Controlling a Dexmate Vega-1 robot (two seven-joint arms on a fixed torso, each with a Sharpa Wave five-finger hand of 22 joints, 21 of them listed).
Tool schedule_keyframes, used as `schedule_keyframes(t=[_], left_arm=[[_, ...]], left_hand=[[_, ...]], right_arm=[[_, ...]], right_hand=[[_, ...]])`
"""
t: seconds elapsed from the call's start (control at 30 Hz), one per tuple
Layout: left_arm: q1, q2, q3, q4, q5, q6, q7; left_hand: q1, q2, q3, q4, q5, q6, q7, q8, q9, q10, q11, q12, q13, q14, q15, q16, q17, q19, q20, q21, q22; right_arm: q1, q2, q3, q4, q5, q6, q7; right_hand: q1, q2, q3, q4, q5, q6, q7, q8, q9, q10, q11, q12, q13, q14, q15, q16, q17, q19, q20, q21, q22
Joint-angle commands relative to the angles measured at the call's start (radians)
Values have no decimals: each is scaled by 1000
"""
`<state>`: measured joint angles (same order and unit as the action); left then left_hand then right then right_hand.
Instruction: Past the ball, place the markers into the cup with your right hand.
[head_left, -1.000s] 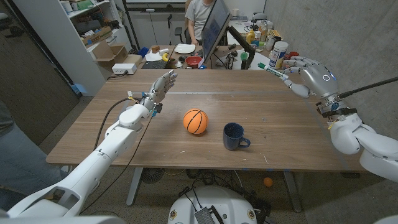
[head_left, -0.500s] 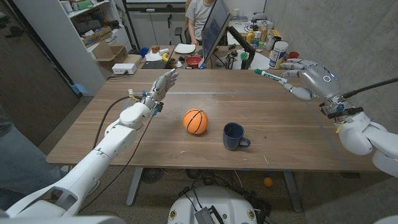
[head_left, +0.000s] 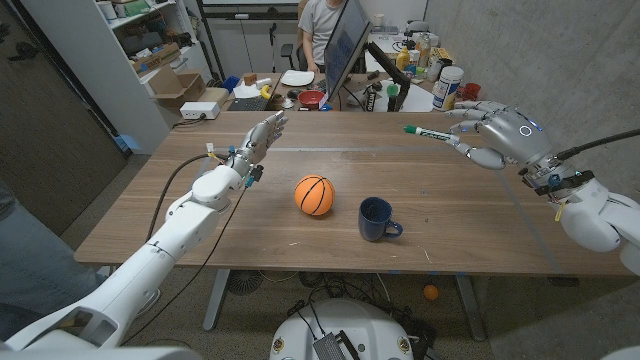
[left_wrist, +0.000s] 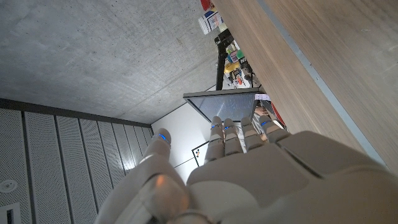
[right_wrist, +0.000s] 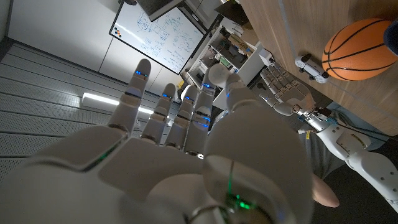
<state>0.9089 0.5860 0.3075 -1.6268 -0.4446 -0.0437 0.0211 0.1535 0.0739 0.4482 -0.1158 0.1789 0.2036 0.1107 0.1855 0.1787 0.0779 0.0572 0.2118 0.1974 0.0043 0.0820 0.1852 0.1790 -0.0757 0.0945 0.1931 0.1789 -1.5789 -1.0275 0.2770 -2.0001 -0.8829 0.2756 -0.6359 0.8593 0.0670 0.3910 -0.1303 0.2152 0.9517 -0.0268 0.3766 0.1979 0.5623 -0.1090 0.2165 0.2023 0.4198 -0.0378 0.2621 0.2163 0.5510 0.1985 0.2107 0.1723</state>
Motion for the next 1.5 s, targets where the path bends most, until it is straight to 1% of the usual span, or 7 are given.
schedule_keyframes(t=[0.03, 0.3, 0.4, 0.6, 0.9, 1.3, 1.5], left_arm=[[46, 28, -21, -71, 6, 18, 27], [65, 44, -32, -101, 7, 32, 34], [69, 47, -33, -110, 9, 35, 36], [78, 53, -36, -128, 12, 40, 41], [94, 60, -45, -152, 19, 41, 54], [107, 57, -49, -151, 11, 19, 45], [107, 55, -52, -135, 4, -4, 33]], left_hand=[[11, 5, 1, 2, 2, 7, 0, 5, 4, -2, -1, 2, 3, -4, 2, 4, 5, -8, 2, 8, 4], [12, 5, 1, 2, 2, 7, 0, 5, 4, -2, -1, 2, 3, -4, 2, 5, 5, -8, 3, 8, 4], [12, 5, 1, 2, 2, 7, 0, 5, 4, -2, -1, 2, 3, -4, 2, 4, 5, -8, 3, 8, 4], [12, 5, 1, 2, 1, 7, 1, 5, 4, -2, 0, 2, 3, -5, 1, 4, 5, -9, 3, 7, 4], [12, 5, 1, 2, 1, 6, 2, 5, 4, -3, -2, 2, 3, -5, 2, 5, 5, -10, 3, 8, 4], [12, 5, 0, 2, 1, 7, 1, 5, 4, -4, -2, 1, 3, -6, 2, 4, 5, -16, 11, 5, 4], [12, 5, 0, 2, 1, 7, 1, 5, 4, -4, 1, 1, 3, -7, 3, 4, 5, -21, 11, 4, 4]], right_arm=[[-11, 44, 64, -14, -105, 116, 32], [-20, 64, 95, -27, -137, 177, 47], [-15, 68, 99, -28, -142, 199, 54], [-8, 73, 97, -32, -175, 231, 54], [-12, 51, 112, -49, -239, 276, 55], [-7, 51, 111, -101, -313, 279, 103], [2, 43, 90, -127, -336, 265, 144]], right_hand=[[-1, 11, 7, 4, 5, 125, -129, 47, 7, 2, -1, -2, 6, -3, -3, -3, 5, -1, 2, -4, 0], [-3, 11, 8, 4, 6, 122, -131, 47, 7, 1, -3, -2, 6, -2, -3, -4, 5, -1, 2, -5, 0], [-5, 12, 9, 5, 8, 121, -134, 47, 7, -5, -22, -5, 7, -1, -5, -6, 6, -1, 1, -6, 0], [-10, 10, 8, 6, 9, 119, -139, 47, 7, -5, -24, -4, 8, -1, -9, -8, 8, -3, 1, -9, 0], [-13, 9, 8, 6, 11, 117, -146, 47, 7, -7, -28, -4, 9, -1, -12, -11, 9, -7, 1, -12, 0], [-16, 8, 10, 5, 13, 119, -147, 49, 7, -4, -25, -2, 10, 2, -13, -14, 9, -11, 1, -15, 0], [-18, 6, 11, 4, 15, 123, -151, 52, 7, -3, -25, -1, 11, 4, -13, -16, 9, -25, 12, -21, 0]])
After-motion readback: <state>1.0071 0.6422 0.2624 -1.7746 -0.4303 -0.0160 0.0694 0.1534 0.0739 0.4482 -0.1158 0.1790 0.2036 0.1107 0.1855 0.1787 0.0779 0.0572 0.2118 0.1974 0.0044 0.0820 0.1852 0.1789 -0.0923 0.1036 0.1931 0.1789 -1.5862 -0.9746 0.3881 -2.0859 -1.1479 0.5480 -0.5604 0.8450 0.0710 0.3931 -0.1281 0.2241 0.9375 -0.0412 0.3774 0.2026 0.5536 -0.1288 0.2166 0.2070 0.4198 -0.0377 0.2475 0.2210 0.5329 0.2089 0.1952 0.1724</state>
